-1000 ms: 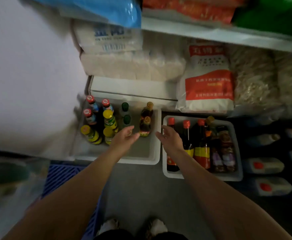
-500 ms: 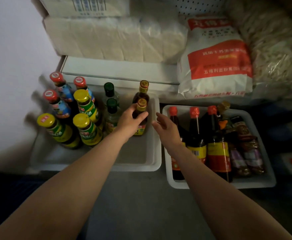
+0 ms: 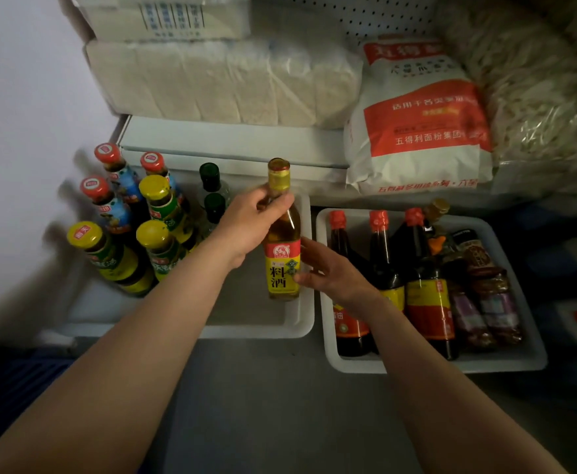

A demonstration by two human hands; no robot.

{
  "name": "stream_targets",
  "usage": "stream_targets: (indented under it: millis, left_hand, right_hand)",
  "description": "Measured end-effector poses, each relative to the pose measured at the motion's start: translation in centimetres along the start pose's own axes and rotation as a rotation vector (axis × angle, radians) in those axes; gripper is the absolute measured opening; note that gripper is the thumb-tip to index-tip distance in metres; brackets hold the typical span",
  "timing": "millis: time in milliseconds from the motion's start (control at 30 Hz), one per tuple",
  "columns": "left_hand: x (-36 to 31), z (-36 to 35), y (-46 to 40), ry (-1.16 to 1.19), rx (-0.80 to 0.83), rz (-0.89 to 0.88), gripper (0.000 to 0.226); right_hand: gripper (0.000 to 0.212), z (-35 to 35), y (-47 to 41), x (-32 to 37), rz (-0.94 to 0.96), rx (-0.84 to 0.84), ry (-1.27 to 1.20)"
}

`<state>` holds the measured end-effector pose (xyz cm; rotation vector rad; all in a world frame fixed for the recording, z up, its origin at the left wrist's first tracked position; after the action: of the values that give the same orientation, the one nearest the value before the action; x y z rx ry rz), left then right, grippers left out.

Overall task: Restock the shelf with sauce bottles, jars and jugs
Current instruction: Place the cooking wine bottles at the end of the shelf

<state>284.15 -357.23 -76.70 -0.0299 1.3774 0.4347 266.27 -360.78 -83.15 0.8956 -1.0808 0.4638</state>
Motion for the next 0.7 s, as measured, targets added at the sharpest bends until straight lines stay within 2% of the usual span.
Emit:
stream_targets:
  millis: [100, 200, 333, 500, 600, 700]
  left_hand:
    - [-1.6, 0.6, 0.0, 0.034, -0.007, 0.001, 0.042]
    - [-3.2, 1.2, 0.0, 0.091, -0.038, 0.013, 0.05]
    - [-4.7, 1.1, 0.1, 0.186, -0.054, 0.046, 0.044]
    - [-5.5, 0.8, 0.1, 0.233, -0.085, 0.073, 0.044]
    - [-5.4, 0.7, -0.2, 0.354, -0.104, 0.05, 0.035]
    - [-3.1, 0.9, -1.1, 0.328, -0.164, 0.019, 0.053]
  right_hand:
    - [0.072, 0.9, 0.8, 0.0, -0.001, 0.039, 0.013]
    - [0.071, 1.0, 1.6, 0.6, 0.024, 0.039, -0.075]
    - [0.067, 1.2, 2.3, 1.4, 0.046, 0.023, -0.18]
    - [0.061, 0.8, 2.6, 2.3, 0.08, -0.01, -0.197]
    - [0.059, 1.0, 2.7, 2.2, 0.099, -0.065, -0.363]
    - [0.051, 2.0, 3.1, 2.5, 0.106, -0.143, -0.541]
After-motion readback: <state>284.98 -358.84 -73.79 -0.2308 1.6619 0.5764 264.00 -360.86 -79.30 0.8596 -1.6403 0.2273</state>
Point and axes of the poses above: each hand's wrist, its own y-axis away from the middle knuckle, its own z-axis out of the back of the hand, x = y × z, the point moved 4 cm from there along -y, towards the middle knuckle, and after that the axes turned 3 degrees about x, right-handed, at the moved point
